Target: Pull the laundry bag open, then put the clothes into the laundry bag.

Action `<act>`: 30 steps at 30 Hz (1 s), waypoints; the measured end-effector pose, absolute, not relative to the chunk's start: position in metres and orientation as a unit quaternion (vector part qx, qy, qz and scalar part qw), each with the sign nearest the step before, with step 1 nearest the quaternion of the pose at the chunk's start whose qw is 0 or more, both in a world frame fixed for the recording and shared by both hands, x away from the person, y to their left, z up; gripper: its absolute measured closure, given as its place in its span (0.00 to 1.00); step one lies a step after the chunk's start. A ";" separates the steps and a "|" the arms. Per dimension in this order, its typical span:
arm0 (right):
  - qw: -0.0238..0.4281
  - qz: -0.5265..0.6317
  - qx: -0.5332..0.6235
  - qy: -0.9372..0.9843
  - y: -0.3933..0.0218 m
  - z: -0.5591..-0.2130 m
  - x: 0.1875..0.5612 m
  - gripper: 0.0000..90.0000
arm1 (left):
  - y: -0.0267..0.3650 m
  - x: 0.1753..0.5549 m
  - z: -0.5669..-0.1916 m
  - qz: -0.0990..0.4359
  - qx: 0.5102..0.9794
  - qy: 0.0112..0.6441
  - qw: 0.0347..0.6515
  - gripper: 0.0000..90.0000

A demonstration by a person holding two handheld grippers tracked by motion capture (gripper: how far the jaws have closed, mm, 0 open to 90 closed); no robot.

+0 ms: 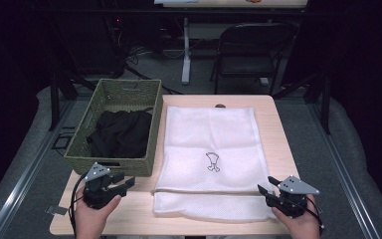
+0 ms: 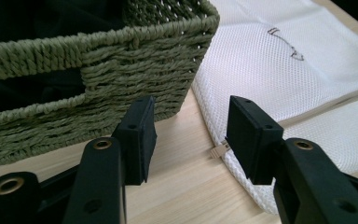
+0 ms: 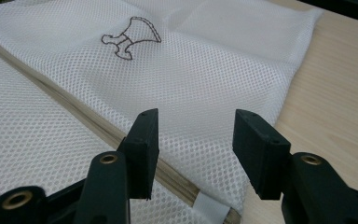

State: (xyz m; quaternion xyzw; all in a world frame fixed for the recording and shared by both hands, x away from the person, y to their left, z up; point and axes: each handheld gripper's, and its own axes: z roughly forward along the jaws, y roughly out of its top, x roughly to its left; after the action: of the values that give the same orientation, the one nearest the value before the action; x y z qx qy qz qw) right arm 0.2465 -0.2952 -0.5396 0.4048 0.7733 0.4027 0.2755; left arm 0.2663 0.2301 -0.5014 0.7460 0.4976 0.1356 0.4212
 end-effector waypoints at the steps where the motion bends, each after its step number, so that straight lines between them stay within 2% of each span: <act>1: 0.274 0.400 0.407 0.774 -0.294 -0.540 0.246 0.56 | 0.230 0.266 -0.501 0.136 0.746 0.498 0.421 0.61; 6: 0.271 0.388 0.407 0.781 -0.290 -0.541 0.246 0.51 | 0.231 0.263 -0.490 0.148 0.743 0.511 0.406 0.60; 7: 0.267 0.386 0.402 0.787 -0.286 -0.542 0.246 0.48 | 0.231 0.263 -0.489 0.147 0.742 0.512 0.408 0.53; 15: 0.265 0.375 0.409 0.789 -0.282 -0.543 0.247 0.35 | 0.233 0.264 -0.471 0.148 0.740 0.511 0.411 0.38; 17: 0.265 0.375 0.409 0.789 -0.282 -0.543 0.248 0.34 | 0.234 0.265 -0.470 0.144 0.739 0.512 0.414 0.36; 30: 0.269 0.375 0.409 0.787 -0.281 -0.543 0.248 0.32 | 0.238 0.288 -0.451 0.158 0.732 0.510 0.424 0.35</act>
State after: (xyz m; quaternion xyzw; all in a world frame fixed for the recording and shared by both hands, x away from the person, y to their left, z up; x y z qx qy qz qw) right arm 0.2483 -0.2806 -0.5433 0.4089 0.7871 0.3753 0.2692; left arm 0.2883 0.2381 -0.4512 0.7319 0.5098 0.1578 0.4237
